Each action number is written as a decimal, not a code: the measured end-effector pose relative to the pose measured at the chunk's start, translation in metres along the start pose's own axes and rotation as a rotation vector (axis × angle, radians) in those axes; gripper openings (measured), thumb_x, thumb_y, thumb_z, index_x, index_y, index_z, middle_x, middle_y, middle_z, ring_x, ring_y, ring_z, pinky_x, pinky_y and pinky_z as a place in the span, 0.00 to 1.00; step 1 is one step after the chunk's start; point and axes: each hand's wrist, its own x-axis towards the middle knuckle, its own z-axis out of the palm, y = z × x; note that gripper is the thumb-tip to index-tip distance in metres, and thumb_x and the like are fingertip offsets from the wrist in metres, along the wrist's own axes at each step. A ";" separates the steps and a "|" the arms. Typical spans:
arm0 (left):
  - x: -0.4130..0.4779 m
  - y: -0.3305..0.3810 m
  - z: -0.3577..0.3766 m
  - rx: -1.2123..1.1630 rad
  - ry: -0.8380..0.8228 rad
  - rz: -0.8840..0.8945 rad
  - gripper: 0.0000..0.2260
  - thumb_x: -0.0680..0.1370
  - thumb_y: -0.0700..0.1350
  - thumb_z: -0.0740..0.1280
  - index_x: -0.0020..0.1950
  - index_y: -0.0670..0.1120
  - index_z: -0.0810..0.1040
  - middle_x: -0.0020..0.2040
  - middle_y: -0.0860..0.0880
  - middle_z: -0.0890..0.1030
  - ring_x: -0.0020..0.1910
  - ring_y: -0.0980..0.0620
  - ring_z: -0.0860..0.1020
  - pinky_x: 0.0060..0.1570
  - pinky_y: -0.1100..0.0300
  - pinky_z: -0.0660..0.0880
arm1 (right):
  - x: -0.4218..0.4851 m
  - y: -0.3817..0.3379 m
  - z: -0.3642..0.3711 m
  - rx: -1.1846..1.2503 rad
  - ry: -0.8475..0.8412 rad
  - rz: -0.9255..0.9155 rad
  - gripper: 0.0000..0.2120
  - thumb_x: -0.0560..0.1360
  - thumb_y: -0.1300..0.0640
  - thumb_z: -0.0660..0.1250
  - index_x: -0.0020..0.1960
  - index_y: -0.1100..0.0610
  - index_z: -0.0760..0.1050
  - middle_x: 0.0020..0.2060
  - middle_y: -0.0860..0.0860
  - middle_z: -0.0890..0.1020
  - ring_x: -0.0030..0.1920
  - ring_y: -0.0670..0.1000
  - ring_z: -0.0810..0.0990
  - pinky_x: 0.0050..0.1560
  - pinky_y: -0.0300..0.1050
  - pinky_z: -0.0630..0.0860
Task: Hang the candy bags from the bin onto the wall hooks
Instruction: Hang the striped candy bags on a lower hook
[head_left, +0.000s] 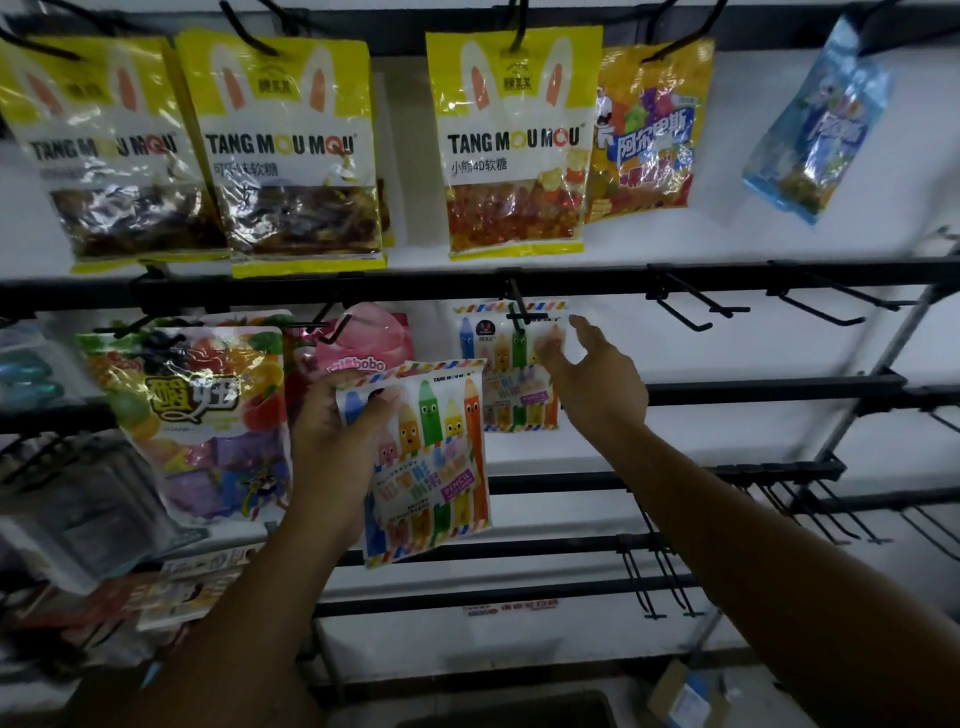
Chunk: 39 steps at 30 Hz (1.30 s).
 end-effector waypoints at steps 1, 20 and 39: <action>0.002 -0.003 0.002 0.036 -0.002 0.011 0.07 0.77 0.41 0.70 0.48 0.53 0.76 0.49 0.45 0.84 0.47 0.42 0.84 0.45 0.44 0.81 | -0.006 -0.001 -0.004 -0.024 -0.008 -0.032 0.28 0.78 0.34 0.56 0.74 0.45 0.63 0.62 0.49 0.79 0.55 0.51 0.80 0.40 0.42 0.73; 0.011 0.007 0.084 -0.096 -0.178 -0.062 0.08 0.77 0.45 0.71 0.53 0.42 0.79 0.47 0.45 0.86 0.44 0.44 0.86 0.43 0.45 0.83 | -0.093 -0.014 -0.058 -0.416 -0.234 -0.285 0.29 0.80 0.34 0.47 0.76 0.48 0.59 0.76 0.48 0.62 0.76 0.52 0.58 0.73 0.51 0.58; 0.037 -0.006 0.107 0.030 -0.104 -0.061 0.06 0.77 0.48 0.71 0.46 0.47 0.79 0.44 0.46 0.85 0.41 0.49 0.86 0.42 0.51 0.83 | -0.103 -0.018 -0.037 -0.423 -0.309 -0.355 0.28 0.81 0.36 0.50 0.75 0.49 0.60 0.77 0.49 0.61 0.76 0.54 0.60 0.72 0.54 0.63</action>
